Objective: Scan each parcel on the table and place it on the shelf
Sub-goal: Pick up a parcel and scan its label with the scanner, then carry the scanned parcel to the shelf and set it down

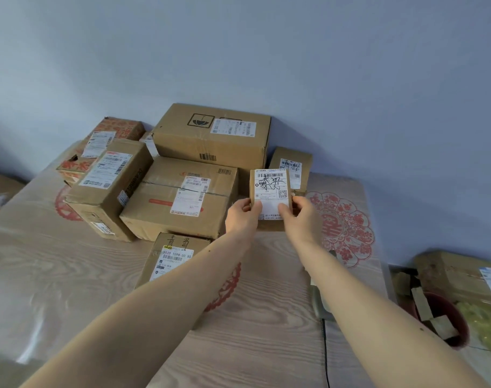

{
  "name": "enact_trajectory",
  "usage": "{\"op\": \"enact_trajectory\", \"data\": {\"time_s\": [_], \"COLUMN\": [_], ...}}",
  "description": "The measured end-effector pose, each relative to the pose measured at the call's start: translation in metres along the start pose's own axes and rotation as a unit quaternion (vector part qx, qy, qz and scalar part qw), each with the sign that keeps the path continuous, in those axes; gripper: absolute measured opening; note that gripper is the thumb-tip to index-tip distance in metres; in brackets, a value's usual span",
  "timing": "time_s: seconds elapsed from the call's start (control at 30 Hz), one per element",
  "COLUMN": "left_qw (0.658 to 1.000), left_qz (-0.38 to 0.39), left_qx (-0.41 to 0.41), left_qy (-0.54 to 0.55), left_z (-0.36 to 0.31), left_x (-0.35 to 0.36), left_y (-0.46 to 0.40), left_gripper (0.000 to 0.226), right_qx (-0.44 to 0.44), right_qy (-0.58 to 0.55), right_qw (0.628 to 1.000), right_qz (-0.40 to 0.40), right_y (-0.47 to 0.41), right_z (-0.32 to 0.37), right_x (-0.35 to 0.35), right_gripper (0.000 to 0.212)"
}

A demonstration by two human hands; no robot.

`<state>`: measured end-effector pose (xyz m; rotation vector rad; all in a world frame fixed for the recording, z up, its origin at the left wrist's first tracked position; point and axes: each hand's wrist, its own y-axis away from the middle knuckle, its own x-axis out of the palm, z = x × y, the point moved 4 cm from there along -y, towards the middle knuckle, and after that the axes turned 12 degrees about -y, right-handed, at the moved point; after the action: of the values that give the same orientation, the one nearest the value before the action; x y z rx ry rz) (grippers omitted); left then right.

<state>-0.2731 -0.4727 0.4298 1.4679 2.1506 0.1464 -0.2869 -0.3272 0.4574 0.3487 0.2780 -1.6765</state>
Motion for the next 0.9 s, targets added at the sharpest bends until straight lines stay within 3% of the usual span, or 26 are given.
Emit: {"op": "enact_trajectory", "data": {"time_s": [0.13, 0.3, 0.5, 0.73, 0.9], "left_qw": [0.998, 0.991, 0.977, 0.947, 0.919], "left_qz": [-0.037, -0.092, -0.172, -0.282, -0.358], "left_qx": [0.024, 0.052, 0.048, 0.068, 0.071], "left_qy": [0.038, 0.078, 0.112, 0.138, 0.149], "left_z": [-0.021, -0.039, -0.038, -0.02, 0.002], "left_x": [-0.035, -0.083, -0.148, -0.247, -0.33], "left_y": [0.005, 0.023, 0.057, 0.114, 0.16], "left_gripper": [0.044, 0.007, 0.03, 0.011, 0.021], "right_qx": [-0.048, -0.114, -0.17, -0.231, -0.279], "right_qy": [-0.014, -0.04, -0.071, -0.093, -0.122], "right_qw": [0.999, 0.992, 0.978, 0.95, 0.921], "right_qz": [0.001, 0.027, 0.094, 0.188, 0.242], "right_y": [0.001, 0.015, 0.046, 0.109, 0.174], "right_z": [0.04, 0.091, 0.141, 0.201, 0.254], "right_x": [0.01, 0.027, 0.056, 0.116, 0.165], "right_gripper": [0.025, 0.031, 0.022, 0.026, 0.03]}}
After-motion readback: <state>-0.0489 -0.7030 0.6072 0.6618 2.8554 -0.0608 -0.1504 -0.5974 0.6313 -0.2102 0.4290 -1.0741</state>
